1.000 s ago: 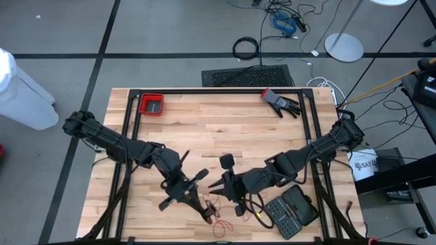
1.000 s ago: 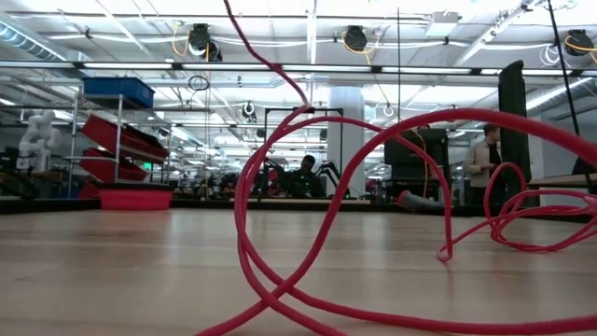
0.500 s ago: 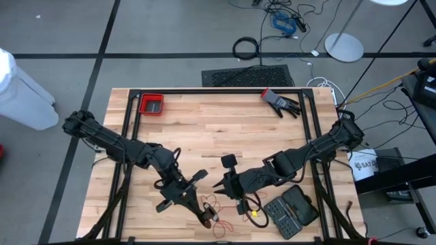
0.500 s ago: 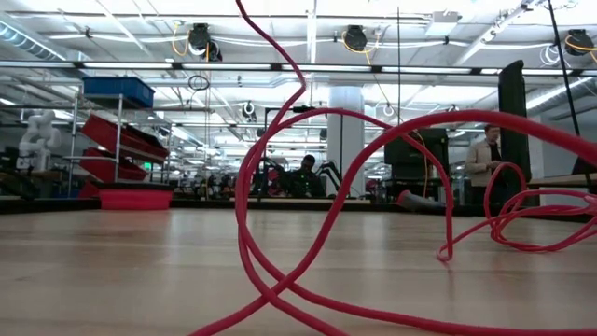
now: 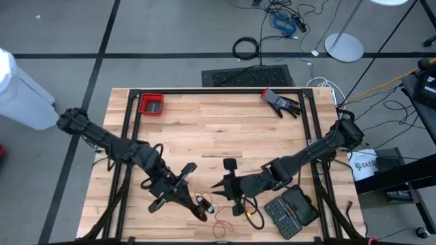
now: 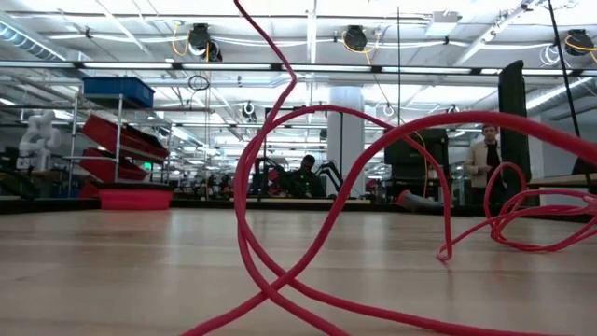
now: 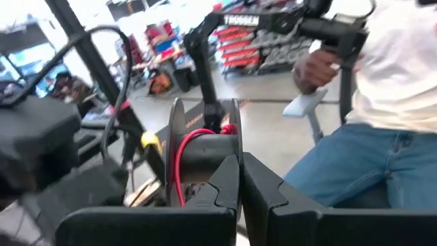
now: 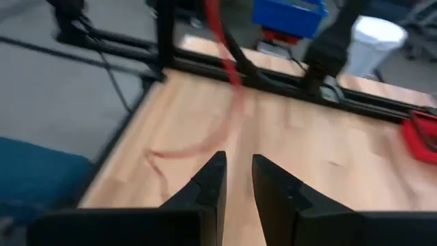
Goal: Coil cords
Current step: Coil the red wire onto the spool
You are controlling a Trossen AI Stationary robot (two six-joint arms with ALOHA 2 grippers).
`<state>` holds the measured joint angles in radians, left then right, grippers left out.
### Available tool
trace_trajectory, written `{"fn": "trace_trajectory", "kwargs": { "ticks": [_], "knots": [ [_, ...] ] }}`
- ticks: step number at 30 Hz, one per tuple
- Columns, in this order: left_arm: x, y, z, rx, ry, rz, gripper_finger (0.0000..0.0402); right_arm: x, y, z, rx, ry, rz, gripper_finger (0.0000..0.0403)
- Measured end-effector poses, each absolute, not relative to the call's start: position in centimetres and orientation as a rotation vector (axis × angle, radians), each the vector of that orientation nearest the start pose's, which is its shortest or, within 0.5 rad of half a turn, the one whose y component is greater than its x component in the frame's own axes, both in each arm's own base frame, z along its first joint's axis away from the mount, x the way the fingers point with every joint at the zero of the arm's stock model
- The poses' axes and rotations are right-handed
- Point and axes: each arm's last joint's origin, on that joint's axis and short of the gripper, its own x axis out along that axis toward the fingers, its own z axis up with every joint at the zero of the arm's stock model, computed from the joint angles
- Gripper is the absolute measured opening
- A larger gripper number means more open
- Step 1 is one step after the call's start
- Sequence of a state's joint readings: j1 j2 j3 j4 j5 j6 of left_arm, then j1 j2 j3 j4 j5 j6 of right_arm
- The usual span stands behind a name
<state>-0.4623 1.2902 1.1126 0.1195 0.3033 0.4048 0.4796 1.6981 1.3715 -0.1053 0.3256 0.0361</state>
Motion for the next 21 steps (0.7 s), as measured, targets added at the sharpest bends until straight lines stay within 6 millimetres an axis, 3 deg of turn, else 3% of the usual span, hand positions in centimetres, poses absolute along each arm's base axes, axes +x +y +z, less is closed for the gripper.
{"fn": "trace_trajectory", "kwargs": {
  "ticks": [7, 13, 21],
  "knots": [
    [25.5, -14.0, 36.9, 0.393, -0.096, -0.751, 0.0008, 35.7, 17.5, 30.0, -0.06, 0.333, 0.253, 0.0059],
    [25.6, -13.9, 36.9, 0.397, -0.083, -0.72, 0.0008, 37.0, 17.6, 27.8, -0.058, 0.363, 0.262, 0.0063],
    [25.3, -13.7, 36.8, 0.404, -0.048, -0.7, 0.0008, 37.7, 17.7, 27.2, -0.045, 0.35, 0.255, 0.0129]
  ]
}}
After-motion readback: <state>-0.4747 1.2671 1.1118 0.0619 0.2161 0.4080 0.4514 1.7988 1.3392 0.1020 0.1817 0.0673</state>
